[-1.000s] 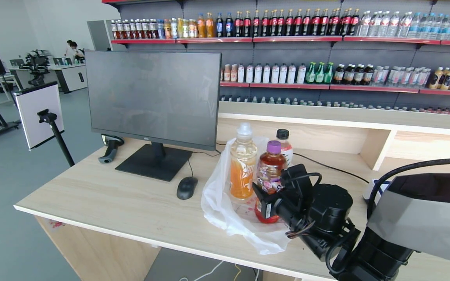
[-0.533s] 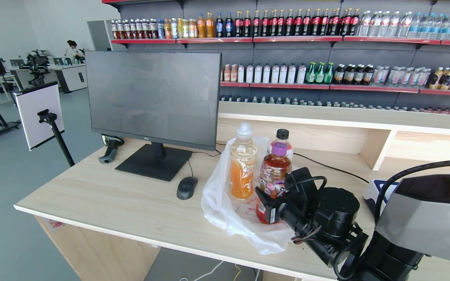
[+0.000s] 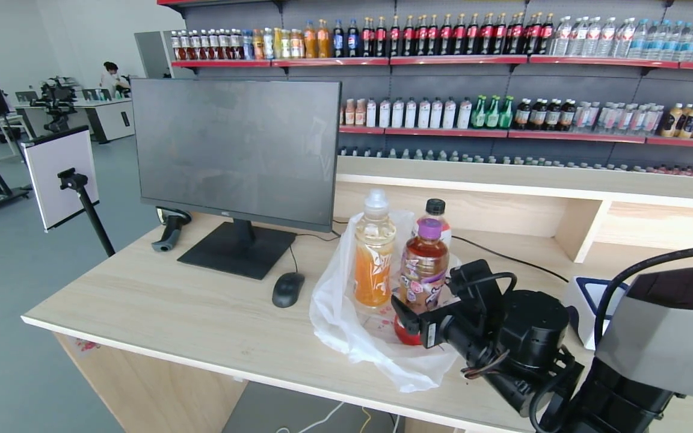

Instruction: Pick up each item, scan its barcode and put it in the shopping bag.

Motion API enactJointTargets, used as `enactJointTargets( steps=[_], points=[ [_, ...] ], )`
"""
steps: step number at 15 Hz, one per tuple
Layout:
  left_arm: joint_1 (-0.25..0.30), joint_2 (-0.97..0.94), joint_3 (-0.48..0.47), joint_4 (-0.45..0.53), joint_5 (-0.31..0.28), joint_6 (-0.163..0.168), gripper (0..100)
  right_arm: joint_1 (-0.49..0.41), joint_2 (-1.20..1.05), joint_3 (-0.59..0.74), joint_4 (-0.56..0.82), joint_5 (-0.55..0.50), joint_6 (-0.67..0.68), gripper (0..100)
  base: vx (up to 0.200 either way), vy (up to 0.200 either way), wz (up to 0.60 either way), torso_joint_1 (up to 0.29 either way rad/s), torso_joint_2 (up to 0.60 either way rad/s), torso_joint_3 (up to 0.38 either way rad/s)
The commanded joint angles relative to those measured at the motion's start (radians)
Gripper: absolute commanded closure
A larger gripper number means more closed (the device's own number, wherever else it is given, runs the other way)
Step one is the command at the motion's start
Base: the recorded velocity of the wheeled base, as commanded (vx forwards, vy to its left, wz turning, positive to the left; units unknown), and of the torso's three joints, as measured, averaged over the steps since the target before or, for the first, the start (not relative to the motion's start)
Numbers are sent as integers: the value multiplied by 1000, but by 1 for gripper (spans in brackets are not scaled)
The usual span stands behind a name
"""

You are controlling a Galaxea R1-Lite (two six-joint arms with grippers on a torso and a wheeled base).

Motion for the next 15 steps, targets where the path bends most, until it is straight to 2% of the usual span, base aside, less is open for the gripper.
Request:
enactJointTargets(
  steps=[1,5,7,10,11,12,13,15],
  points=[
    [0,1,0,2,0,-1,0,-1,-90,81,-2,0,0,0,0,0,0,0,0,0],
    [0,0,0,3,0,1,0,25,-344,195,-2,1,-51,0,0,0,0,0,0,0],
    [0,0,0,3,-1,10,0,63,-590,434,-2,3,-62,0,0,0,0,0,0,0],
    [0,0,0,5,-1,10,0,94,-849,466,-2,6,-39,0,0,0,0,0,0,0],
    [0,0,0,5,-1,18,0,97,-975,466,104,24,-35,0,0,0,0,0,0,0],
    [0,0,0,5,-1,16,0,97,-1105,466,279,52,-35,0,0,0,0,0,0,0],
    [0,0,0,5,-1,16,0,98,-1249,466,515,87,-45,0,0,0,0,0,0,0],
    [0,0,0,5,-1,13,0,109,-1562,465,1011,241,-146,0,0,0,0,0,0,0]
  ],
)
